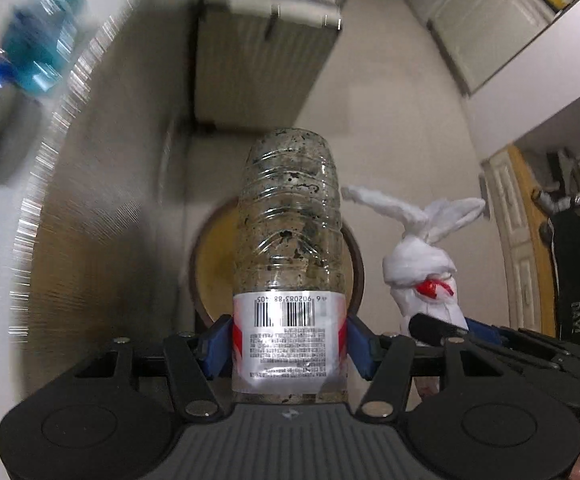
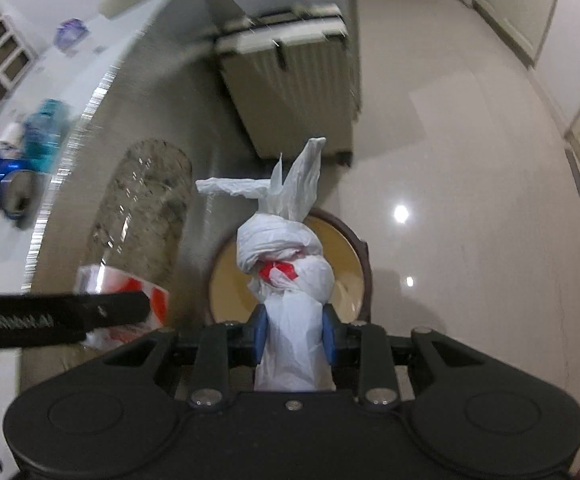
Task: Collect trash
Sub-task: 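Carry the bottle and the white bag over the yellow wastebasket with both tools, then open both tools to drop the bottle and white bag into the wastebasket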
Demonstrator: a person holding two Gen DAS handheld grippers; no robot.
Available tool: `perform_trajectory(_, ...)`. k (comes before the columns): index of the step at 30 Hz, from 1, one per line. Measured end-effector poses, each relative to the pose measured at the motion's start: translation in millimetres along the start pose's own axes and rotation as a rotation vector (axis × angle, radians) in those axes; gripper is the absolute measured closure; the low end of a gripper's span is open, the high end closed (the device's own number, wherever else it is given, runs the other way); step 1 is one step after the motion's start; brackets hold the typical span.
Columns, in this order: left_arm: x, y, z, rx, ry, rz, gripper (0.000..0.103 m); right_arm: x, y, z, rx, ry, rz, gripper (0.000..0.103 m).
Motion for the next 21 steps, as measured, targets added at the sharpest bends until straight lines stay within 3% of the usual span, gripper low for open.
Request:
perform_trajectory(8, -108, 15, 1, 0.053, 0.027, 0.209, 0.042, -79, 1, -26, -0.056, 0.007, 0.132, 0.074)
perform_trajectory(13, -150, 30, 7, 0.07, 0.056, 0.256, 0.042, -120, 8, -38, -0.094, -0.001, 0.188, 0.074)
perform_trajectory(21, -185, 45, 22, 0.089, 0.119, 0.285, 0.04, -170, 21, -42, -0.146, 0.033, 0.237, 0.073)
Point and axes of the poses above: each gripper's, at about its wrist camera, not at the fingertips, and x roughly against the way its jaws point, z to its left, y to its top, the point moved 1 cm from there along -x, roughly the way its jaws point, and after that the axes turned 5 degrees about x, right-handed, at the moved point
